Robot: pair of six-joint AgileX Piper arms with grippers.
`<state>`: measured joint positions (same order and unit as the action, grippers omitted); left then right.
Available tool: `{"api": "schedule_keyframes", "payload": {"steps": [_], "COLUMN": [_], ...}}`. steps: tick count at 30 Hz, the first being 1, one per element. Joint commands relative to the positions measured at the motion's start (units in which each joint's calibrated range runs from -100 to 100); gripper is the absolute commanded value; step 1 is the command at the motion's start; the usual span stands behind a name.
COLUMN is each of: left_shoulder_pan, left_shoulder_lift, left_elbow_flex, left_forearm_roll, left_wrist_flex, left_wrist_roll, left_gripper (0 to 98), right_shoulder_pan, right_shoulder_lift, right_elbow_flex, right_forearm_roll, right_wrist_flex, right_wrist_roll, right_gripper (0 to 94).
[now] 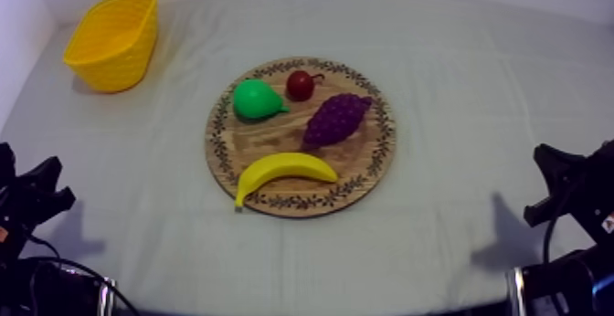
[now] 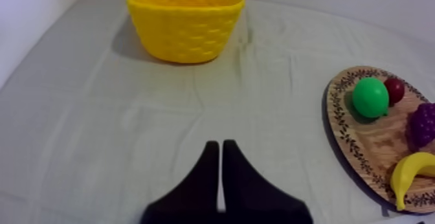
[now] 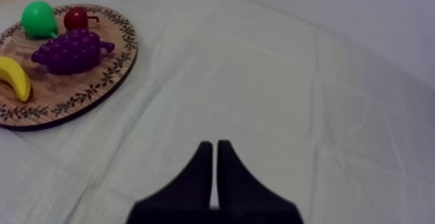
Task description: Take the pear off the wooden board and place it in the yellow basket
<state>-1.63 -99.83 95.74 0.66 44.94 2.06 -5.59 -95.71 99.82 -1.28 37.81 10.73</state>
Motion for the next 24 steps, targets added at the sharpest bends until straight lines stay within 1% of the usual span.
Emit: {"api": "schedule_keyframes", "payload": {"steps": [1,21,24], "left_shoulder_pan": [0.01,0.01,0.40], "left_shoulder_lift": [0.00,0.00,0.00], "left_elbow_flex": [0.02,0.02,0.02], "left_forearm_roll": [0.00,0.00,0.00], "left_wrist_flex": [-0.06,-0.06,-0.06], "left_wrist_roll": [0.01,0.03,-0.46], "left_gripper": [0.0,0.0,0.0], "right_shoulder_pan": [0.00,0.00,0.00], "right_shoulder_lift": [-0.04,-0.04,-0.04], "right_elbow_flex": [-0.05,-0.05,-0.05], "right_forearm_roll": [-0.01,-0.01,-0.01], "right_wrist_flex": [0.02,0.02,0.02], "right_wrist_roll": [-0.01,-0.02,-0.01], "right_gripper": [0.4,0.4,0.4]}}
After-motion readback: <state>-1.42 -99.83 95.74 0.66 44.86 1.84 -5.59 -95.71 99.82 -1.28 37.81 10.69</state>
